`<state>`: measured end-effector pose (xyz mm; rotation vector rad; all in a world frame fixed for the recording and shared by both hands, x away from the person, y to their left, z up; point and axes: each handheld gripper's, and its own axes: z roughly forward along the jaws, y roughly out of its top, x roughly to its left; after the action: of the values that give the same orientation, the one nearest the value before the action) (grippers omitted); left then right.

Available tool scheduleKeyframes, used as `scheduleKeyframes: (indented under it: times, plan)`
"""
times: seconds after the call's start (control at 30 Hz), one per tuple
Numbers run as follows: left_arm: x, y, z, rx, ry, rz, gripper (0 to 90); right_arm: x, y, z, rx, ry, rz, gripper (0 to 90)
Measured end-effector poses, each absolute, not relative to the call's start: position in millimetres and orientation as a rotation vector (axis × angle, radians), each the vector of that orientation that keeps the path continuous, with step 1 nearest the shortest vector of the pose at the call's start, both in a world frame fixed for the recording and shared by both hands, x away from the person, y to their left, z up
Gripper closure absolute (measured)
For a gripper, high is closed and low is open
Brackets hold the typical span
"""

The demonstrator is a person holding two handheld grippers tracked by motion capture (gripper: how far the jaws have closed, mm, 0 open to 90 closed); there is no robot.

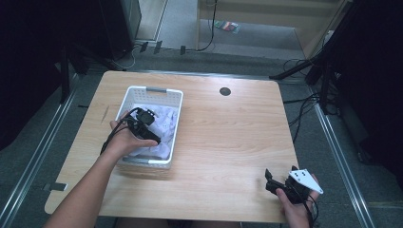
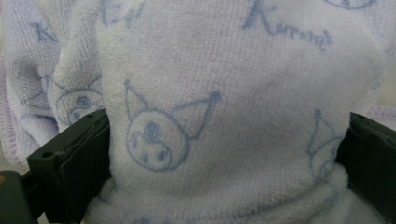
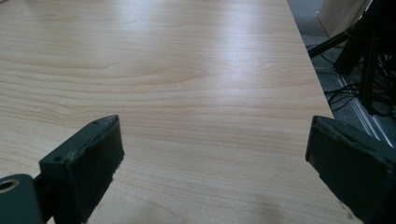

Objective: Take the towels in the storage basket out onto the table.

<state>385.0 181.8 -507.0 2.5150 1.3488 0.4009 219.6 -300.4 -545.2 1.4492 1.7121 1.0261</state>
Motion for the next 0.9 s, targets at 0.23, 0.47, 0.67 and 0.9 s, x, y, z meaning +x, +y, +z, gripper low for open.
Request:
scheduleKeyframes:
  times: [0.23,0.47,0.67,0.9]
  plan:
    - [385.4,183.9,-506.7,2.485,1.392,0.405,7.3,220.1,-299.6,-545.7,1.442,1.72,1.013,4.9]
    - [385.4,184.5,-502.6,2.496,1.394,0.415,23.0,219.6,-299.7,-545.9,1.439,1.724,1.015,5.2]
    - [385.7,184.7,-501.6,2.452,1.424,0.465,31.2,220.2,-299.8,-546.0,1.443,1.73,1.015,5.5]
    - [388.5,183.5,-496.6,2.442,1.431,0.436,48.5,220.8,-299.5,-546.1,1.445,1.736,1.014,6.1]
